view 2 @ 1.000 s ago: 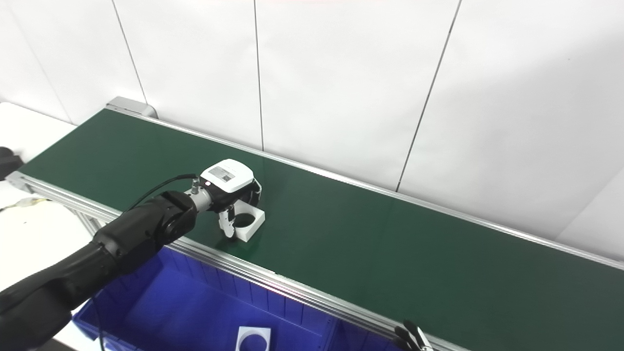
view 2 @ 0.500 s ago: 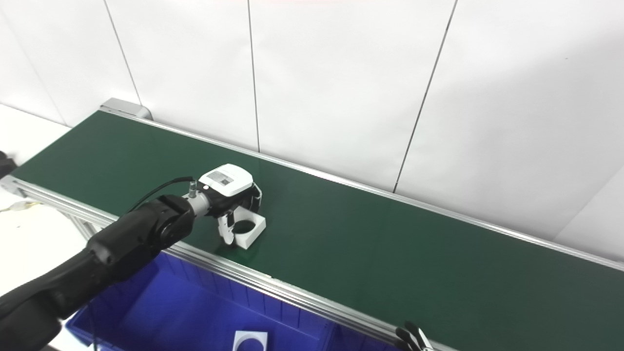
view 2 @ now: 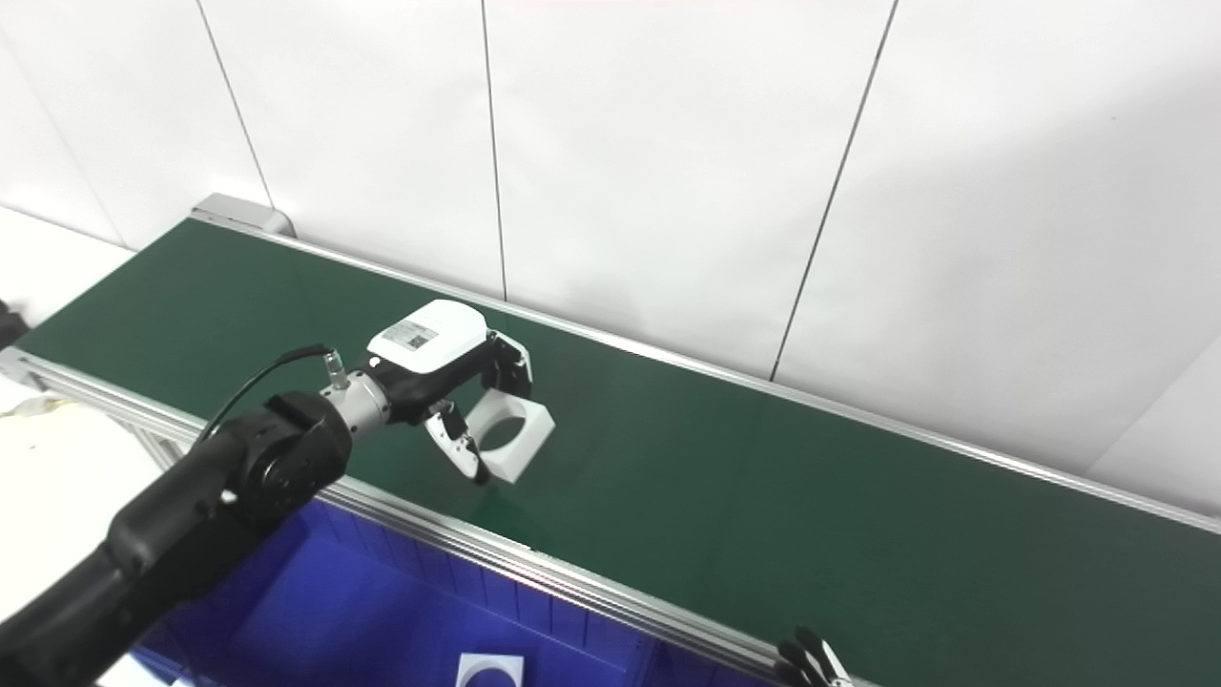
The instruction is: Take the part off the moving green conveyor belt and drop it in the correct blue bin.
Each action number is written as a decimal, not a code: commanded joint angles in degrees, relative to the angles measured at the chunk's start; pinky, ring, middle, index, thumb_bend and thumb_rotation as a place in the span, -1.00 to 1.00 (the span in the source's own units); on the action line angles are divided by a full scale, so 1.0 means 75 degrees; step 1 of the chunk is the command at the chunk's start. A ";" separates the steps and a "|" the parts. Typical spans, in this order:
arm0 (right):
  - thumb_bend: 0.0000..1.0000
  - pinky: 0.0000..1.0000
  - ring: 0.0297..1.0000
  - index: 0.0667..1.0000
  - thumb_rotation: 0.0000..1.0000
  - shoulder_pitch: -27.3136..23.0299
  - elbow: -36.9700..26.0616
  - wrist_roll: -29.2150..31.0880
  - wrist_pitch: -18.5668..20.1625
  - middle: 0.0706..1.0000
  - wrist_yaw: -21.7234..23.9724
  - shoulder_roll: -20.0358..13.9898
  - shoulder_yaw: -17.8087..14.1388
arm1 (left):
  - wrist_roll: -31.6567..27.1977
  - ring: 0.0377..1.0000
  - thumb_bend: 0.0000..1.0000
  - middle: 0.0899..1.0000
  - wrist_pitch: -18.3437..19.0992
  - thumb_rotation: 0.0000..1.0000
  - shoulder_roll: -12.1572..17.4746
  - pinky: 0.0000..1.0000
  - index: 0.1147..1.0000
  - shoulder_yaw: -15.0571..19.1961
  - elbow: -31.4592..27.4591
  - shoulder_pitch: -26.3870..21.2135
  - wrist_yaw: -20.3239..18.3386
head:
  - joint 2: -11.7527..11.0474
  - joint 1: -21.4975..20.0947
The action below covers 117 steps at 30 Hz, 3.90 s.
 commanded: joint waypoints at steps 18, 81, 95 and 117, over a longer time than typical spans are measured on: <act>0.07 0.45 0.61 0.77 -0.07 0.0042 -0.0615 0.0144 -0.0095 0.66 0.0123 -0.0062 -0.0075 | -0.0730 0.00 0.04 -0.16 0.0819 -1.00 -0.0807 0.13 -0.14 0.0628 -0.3129 0.1523 -0.0797 | 0.0540 -0.0178; 0.26 0.33 0.53 0.71 -0.01 0.0092 -0.2096 0.0607 0.1128 0.61 0.0627 -0.0192 -0.0395 | 0.1735 -0.13 0.01 -0.17 0.1045 -1.00 -0.1643 0.05 -0.10 -0.0046 0.0923 0.2838 0.1438 | 0.2452 -0.0230; 0.26 0.33 0.54 0.71 0.00 0.0069 -0.2017 0.0586 0.1069 0.60 0.0624 -0.0182 -0.0360 | 0.2590 0.80 0.85 0.96 0.1640 -1.00 -0.1486 0.48 0.95 -0.0241 0.0166 0.2922 0.0897 | 0.2349 -0.0344; 0.26 0.32 0.52 0.71 0.02 0.0126 -0.1863 0.0505 0.0909 0.60 0.0587 -0.0166 -0.0316 | 0.0395 0.67 0.55 0.74 0.1741 -0.85 -0.1883 0.52 0.76 0.0223 -0.3027 0.3333 -0.0398 | 0.2086 -0.0819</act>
